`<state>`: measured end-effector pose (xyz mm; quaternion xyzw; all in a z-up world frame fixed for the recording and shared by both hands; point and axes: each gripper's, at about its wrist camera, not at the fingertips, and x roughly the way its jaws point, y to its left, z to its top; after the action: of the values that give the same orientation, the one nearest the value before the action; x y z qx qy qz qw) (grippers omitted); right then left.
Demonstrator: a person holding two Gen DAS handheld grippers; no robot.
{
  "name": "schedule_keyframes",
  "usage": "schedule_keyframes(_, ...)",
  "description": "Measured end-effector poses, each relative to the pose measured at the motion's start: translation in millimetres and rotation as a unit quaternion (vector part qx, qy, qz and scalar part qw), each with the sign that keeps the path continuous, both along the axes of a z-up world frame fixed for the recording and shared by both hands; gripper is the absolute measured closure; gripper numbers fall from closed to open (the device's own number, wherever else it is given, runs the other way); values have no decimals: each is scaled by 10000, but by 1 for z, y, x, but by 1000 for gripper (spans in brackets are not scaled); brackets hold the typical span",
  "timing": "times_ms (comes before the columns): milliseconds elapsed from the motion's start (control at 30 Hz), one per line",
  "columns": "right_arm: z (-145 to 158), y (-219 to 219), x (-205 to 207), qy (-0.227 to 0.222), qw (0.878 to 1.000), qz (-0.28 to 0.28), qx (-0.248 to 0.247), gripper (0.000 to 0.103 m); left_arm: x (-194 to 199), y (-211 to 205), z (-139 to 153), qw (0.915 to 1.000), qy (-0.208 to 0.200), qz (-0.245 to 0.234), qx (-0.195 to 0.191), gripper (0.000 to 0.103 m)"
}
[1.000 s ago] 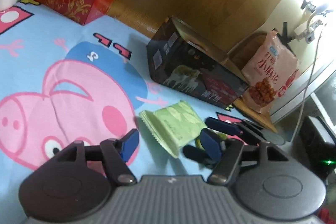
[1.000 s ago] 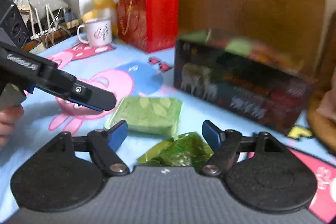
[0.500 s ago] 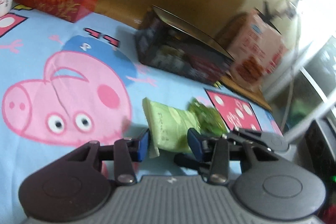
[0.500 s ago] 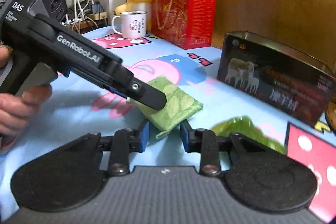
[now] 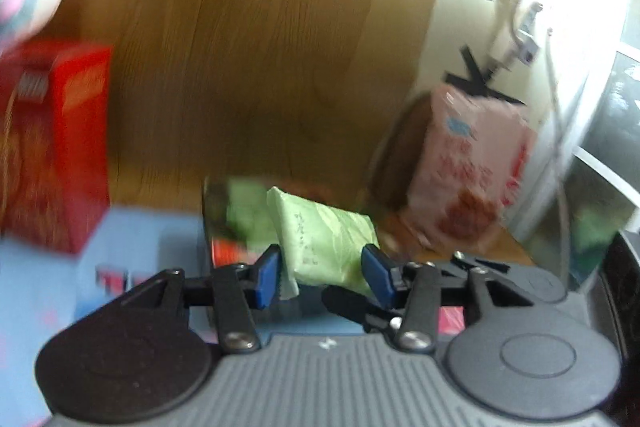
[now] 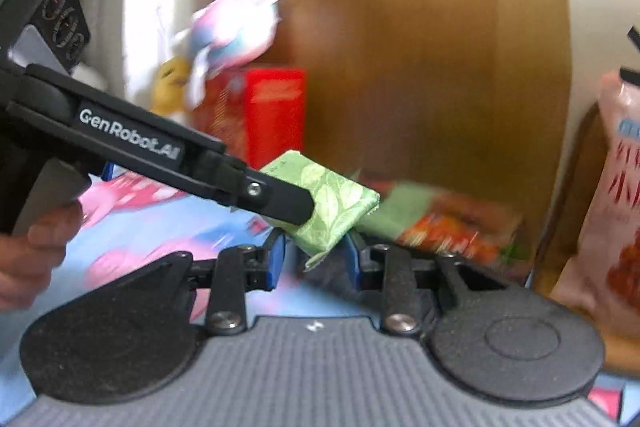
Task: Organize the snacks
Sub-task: 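Drop the light green packet into the black tin box, then grasp the green jelly bag with the left tool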
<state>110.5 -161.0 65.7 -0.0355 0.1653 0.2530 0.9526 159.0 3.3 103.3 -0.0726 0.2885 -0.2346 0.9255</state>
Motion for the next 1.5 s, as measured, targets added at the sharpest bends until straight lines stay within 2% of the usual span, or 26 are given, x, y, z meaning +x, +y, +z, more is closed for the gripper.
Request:
schedule_keyframes(133,-6,-4,46,190,9978,-629,-62,65,44,-23,-9,9991,36,354,208,49)
schedule_keyframes(200,-13,-13,55,397,9942,-999,-76,58,53,-33,-20,9985,121,389,375,47)
schedule_keyframes(300,-20,-37,44,441,9919,-1117,421,54,47,-29,-35,9989,241,225,319,47)
schedule_keyframes(400,-19,-53,20,251,9900,-1285,534,52,34,-19,-42,9992,290,198,198,47)
schedule_keyframes(433,-19,-57,12,275,9893,-1302,595,52,25,-13,-40,9995,184,224,84,47)
schedule_keyframes(500,-22,-65,-2,476,9890,-1169,771,52,7,-3,-35,9996,43,293,-16,43)
schedule_keyframes(633,-43,-68,-34,1095,9874,-746,866,47,-25,14,-31,9992,110,117,-370,42)
schedule_keyframes(700,-54,-65,-49,1384,9853,-526,858,41,-38,16,-41,9990,297,38,-335,42)
schedule_keyframes(767,-60,-58,-59,1616,9841,-354,645,37,-48,15,-57,9979,574,-109,-285,42)
schedule_keyframes(833,-59,-52,-69,1543,9867,-277,438,33,-52,10,-75,9954,908,-178,-232,42)
schedule_keyframes(867,-58,-47,-71,1505,9878,-257,305,26,-53,7,-83,9940,1058,-182,-212,43)
schedule_keyframes(900,-59,-41,-71,1523,9879,-230,161,25,-53,4,-90,9919,1242,-186,-211,43)
schedule_keyframes(933,-60,-35,-70,1536,9879,-206,11,24,-58,3,-92,9926,1184,-136,-224,42)
schedule_keyframes(1000,-60,-28,-74,1473,9887,-183,-220,23,-64,-6,-92,9931,1159,-150,-123,42)
schedule_keyframes(1067,-61,-24,-74,1434,9889,-148,-371,23,-63,-13,-91,9896,1351,-353,-337,43)
schedule_keyframes(1133,-61,-18,-74,1378,9888,-163,-547,23,-62,-22,-89,9884,1441,-321,-362,46)
schedule_keyframes(1200,-63,-21,-78,1361,9890,-163,-559,23,-59,-25,-88,9880,1485,-205,-382,56)
schedule_keyframes(1233,-62,-23,-77,1377,9890,-162,-515,23,-58,-22,-91,9866,1553,-156,-466,57)
schedule_keyframes(1267,-62,-25,-77,1388,9891,-163,-470,24,-56,-20,-92,9849,1628,-108,-572,64)
schedule_keyframes(1367,-61,-30,-76,1423,9892,-177,-316,25,-48,-15,-93,9788,1837,-86,-903,69)
schedule_keyframes(1433,-60,-34,-76,1440,9891,-235,-185,30,-49,-16,-89,9798,1777,-110,-909,71)
schedule_keyframes(1500,-60,-40,-75,1455,9886,-386,-42,44,-50,-19,-87,9821,1717,-60,-778,71)
